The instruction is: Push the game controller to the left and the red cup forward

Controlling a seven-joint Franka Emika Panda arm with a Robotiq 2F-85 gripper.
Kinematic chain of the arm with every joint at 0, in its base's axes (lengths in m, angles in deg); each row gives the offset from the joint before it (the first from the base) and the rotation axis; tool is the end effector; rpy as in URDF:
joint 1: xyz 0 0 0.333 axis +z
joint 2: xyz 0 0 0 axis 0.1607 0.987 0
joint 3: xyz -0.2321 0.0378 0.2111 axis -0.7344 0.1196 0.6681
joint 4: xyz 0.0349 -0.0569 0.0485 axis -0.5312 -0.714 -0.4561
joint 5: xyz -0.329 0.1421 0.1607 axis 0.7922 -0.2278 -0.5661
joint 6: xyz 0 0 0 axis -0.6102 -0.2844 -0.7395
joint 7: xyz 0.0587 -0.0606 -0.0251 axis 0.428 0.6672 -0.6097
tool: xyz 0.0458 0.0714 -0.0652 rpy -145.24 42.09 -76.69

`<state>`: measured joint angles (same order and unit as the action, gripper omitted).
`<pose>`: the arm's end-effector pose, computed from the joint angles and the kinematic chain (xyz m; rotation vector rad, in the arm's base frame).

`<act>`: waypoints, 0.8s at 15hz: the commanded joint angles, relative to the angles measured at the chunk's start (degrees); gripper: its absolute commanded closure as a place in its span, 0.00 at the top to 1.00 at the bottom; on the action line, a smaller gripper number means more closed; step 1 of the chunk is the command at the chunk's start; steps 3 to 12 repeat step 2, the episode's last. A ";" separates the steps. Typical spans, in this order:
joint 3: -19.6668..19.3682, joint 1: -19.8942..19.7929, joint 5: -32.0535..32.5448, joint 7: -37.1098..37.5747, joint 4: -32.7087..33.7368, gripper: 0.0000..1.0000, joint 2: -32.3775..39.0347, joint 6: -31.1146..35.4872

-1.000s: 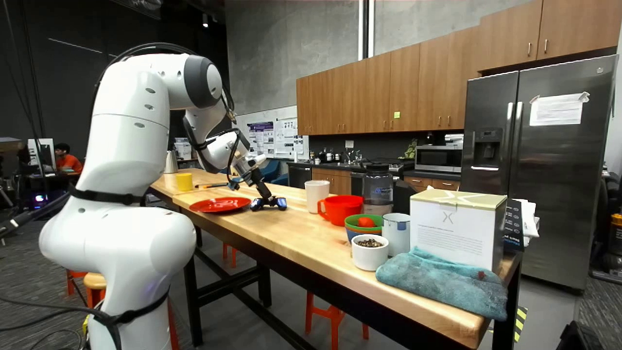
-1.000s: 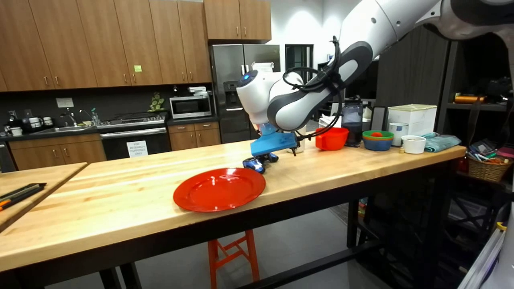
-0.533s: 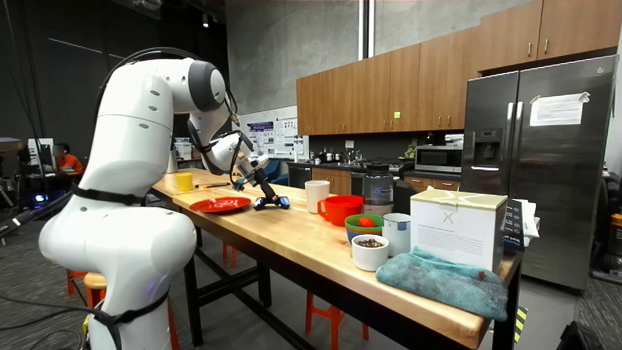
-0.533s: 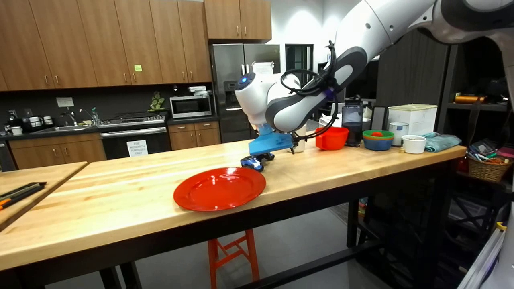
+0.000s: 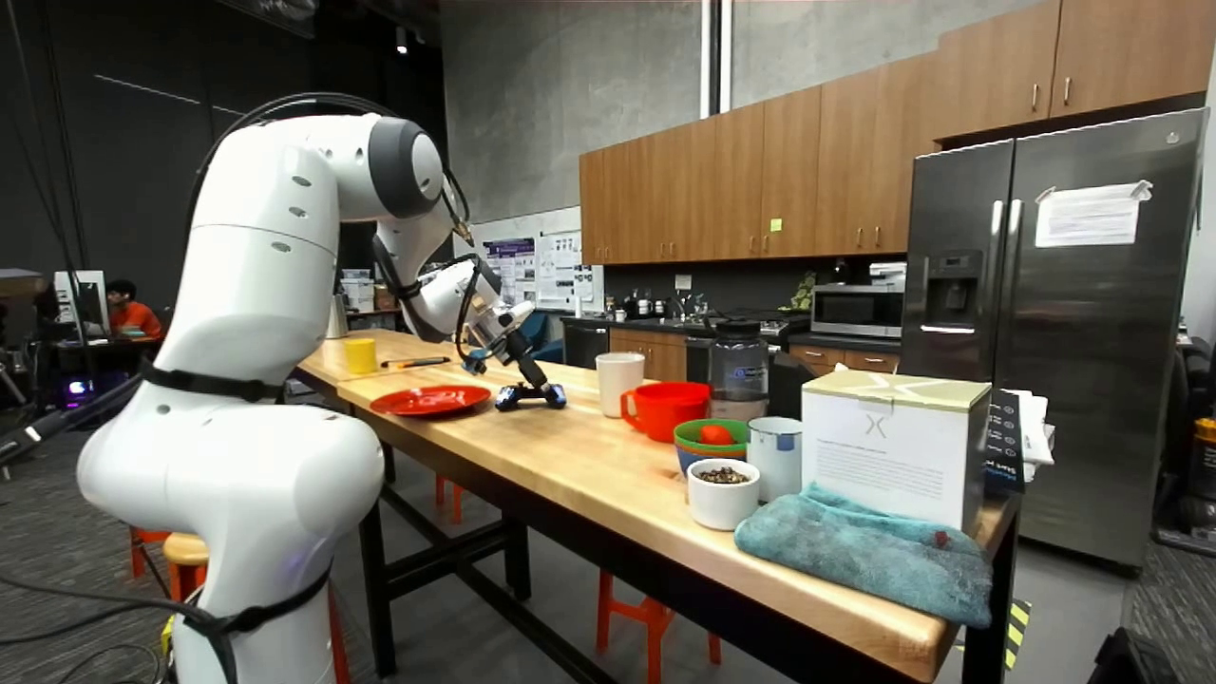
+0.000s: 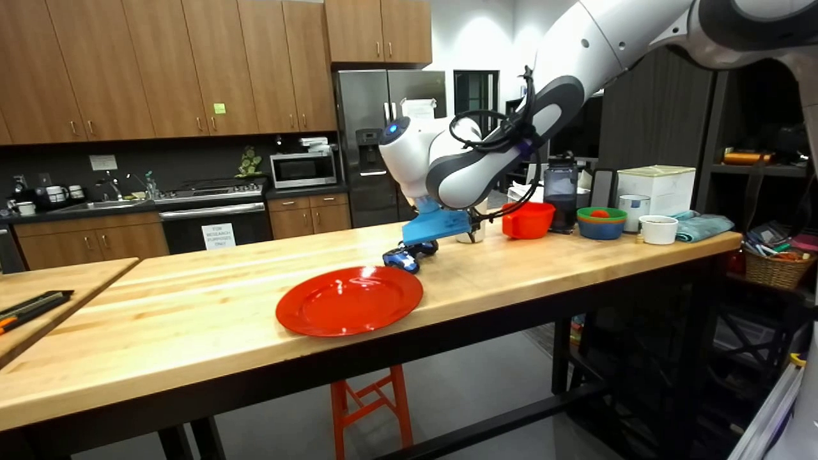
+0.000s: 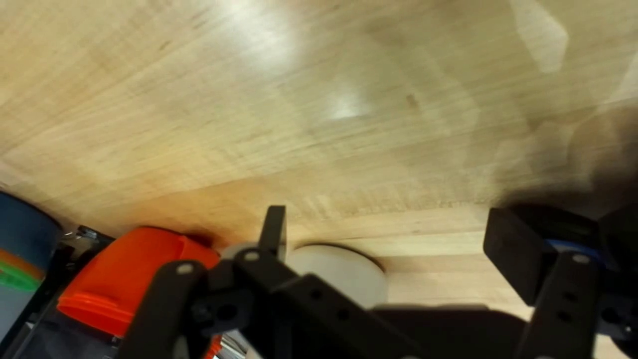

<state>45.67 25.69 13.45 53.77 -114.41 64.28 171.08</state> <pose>0.5839 0.2100 0.3797 2.4151 -1.0143 0.6331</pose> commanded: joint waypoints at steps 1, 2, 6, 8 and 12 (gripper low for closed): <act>-0.07 0.15 -0.11 -0.07 0.19 1.00 0.05 -0.19; -0.08 0.15 -0.11 -0.07 0.19 1.00 0.06 -0.19; -0.08 0.15 -0.11 -0.07 0.19 1.00 0.06 -0.19; -0.08 0.15 -0.11 -0.07 0.19 1.00 0.06 -0.19; -0.08 0.15 -0.11 -0.07 0.19 1.00 0.06 -0.19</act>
